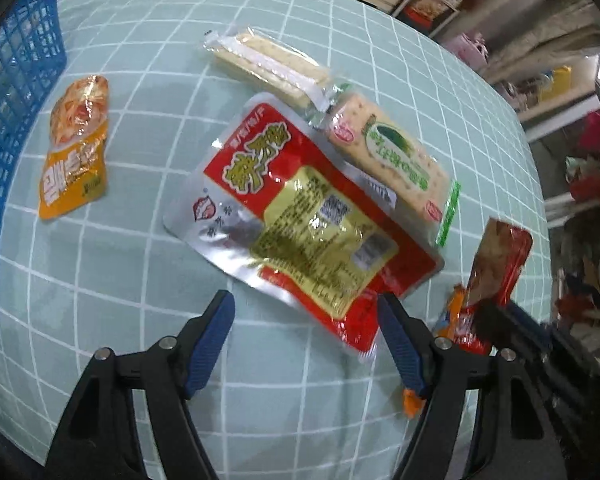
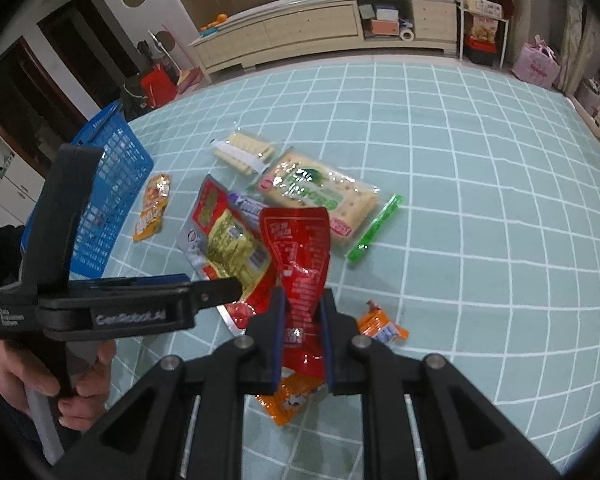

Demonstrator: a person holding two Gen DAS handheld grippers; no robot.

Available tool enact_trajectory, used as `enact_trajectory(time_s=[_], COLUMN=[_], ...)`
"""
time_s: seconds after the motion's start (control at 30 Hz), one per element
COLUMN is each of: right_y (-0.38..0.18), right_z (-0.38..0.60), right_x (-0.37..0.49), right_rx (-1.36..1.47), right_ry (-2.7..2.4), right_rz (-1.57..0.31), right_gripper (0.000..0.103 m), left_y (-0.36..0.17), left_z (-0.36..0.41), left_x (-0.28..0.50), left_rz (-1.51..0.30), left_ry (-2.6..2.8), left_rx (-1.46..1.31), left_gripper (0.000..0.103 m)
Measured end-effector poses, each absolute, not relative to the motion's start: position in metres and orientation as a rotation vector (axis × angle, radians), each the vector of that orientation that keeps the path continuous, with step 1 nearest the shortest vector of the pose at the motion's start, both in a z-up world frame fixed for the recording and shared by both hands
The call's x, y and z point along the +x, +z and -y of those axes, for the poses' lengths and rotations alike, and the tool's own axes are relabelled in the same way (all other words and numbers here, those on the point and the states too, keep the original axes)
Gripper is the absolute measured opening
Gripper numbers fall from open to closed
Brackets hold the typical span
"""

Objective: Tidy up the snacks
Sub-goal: 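Lower the left gripper onto the large red-and-silver spicy bag and grasp it while the right holds the red packet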

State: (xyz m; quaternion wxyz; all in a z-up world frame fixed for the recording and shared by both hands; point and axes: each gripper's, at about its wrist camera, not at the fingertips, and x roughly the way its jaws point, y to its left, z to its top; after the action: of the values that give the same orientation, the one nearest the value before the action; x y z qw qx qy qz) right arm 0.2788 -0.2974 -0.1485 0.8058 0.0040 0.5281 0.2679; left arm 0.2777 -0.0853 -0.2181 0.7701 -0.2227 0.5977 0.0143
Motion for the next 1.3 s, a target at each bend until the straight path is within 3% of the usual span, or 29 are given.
enact_trajectory(time_s=[0.33,0.6,1.07,1.3], right_y=[-0.156,-0.155,-0.141,-0.132], right_z=[0.318,0.324,0.314,0.287], right_x=[0.28,0.276,0.267,0.253], right_rx=[0.1,0.126,0.118,0.087], right_ry=[0.569,0.578,0.535,0.534], right_rz=[-1.142,-1.138,-1.157,-1.173], right_gripper=[0.02,0.02,0.02,0.02], left_y=[-0.222,-0.221,-0.168,-0.155], left_z=[0.098,0.089,0.115,0.091], left_x=[0.291,0.285,0.259,0.243], left_rz=[-1.295,-1.263,-1.123,-1.102], left_ry=[0.114,0.084,-0.072,-0.11], left_rx=[-0.39,-0.409,-0.143,-0.156], left_gripper=[0.022,0.001,0.0,0.0])
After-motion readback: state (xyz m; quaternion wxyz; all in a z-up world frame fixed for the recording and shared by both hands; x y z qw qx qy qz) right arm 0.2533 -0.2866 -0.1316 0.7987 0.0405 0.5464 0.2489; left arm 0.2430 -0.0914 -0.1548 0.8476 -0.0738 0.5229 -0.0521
